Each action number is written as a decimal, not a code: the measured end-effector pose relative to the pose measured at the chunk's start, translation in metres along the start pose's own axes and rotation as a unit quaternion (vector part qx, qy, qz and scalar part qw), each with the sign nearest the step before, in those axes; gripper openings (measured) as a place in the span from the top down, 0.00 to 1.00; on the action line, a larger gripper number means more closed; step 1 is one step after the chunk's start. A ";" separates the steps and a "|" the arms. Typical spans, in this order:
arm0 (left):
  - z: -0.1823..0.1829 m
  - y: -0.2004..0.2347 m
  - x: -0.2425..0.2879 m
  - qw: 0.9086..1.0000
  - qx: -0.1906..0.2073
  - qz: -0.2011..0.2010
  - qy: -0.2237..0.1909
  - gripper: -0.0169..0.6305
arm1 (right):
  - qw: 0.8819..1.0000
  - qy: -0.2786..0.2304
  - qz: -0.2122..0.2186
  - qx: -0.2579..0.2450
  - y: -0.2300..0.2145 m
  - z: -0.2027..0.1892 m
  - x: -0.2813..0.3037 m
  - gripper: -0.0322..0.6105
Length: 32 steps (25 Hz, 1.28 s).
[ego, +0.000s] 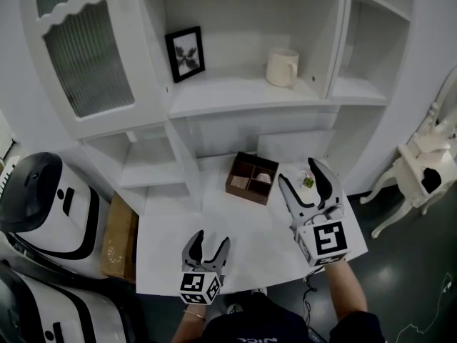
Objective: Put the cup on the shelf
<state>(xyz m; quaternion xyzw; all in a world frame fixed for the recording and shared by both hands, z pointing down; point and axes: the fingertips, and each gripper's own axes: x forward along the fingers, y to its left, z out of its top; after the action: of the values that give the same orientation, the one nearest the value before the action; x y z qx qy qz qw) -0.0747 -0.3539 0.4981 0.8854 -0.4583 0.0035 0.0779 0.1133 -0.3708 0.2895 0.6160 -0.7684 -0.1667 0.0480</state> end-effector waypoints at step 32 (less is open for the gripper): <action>-0.066 -0.028 -0.011 0.998 -0.021 -0.020 0.048 0.49 | 0.966 0.216 -0.001 0.139 0.093 -0.236 -0.111 0.52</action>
<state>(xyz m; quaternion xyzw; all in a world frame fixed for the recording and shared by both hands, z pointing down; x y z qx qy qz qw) -0.0541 -0.3194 0.5587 0.8913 -0.4362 0.0350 0.1190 0.1189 -0.2927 0.5548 0.6388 -0.7548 0.0788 0.1264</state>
